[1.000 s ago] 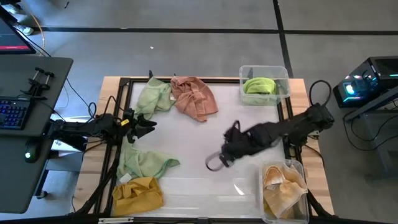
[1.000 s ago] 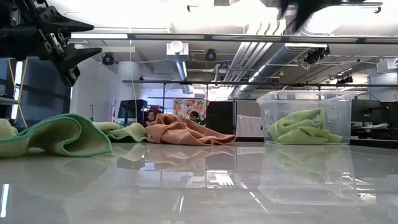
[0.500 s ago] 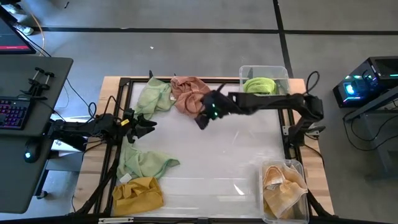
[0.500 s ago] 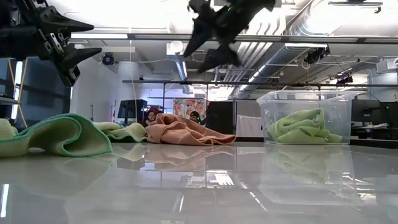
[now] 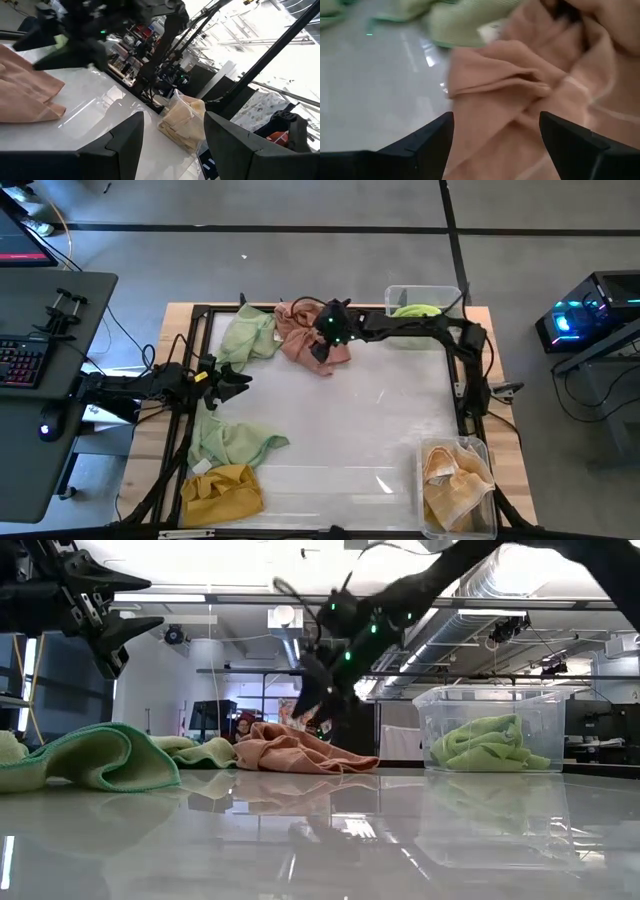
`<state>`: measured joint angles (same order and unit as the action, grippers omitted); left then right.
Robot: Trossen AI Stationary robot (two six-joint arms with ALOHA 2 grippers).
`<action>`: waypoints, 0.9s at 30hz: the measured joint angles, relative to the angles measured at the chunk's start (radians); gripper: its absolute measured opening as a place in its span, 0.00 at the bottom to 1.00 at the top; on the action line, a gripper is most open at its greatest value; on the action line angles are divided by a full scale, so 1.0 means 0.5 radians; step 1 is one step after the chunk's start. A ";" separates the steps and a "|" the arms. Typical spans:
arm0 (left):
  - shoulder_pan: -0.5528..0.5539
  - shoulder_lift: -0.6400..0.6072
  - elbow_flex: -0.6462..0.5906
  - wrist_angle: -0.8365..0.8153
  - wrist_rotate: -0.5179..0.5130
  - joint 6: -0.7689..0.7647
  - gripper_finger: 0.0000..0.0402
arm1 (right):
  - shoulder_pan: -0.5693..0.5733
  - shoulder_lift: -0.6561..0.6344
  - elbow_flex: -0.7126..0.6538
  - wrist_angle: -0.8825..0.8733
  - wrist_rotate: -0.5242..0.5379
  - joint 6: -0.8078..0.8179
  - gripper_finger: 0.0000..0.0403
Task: Sort towels by color in basket
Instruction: Put the brown patterned towel into the bottom transparent bin
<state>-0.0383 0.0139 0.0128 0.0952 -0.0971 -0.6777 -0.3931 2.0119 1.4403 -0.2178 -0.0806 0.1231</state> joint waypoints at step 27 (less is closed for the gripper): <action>0.000 0.000 0.000 -0.001 0.000 0.000 0.49 | 0.335 0.131 -0.004 -0.712 -0.050 0.349 0.05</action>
<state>-0.0381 0.0138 0.0128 0.0946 -0.0971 -0.6777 -0.2254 2.0772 1.4383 -0.5738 -0.1055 0.2974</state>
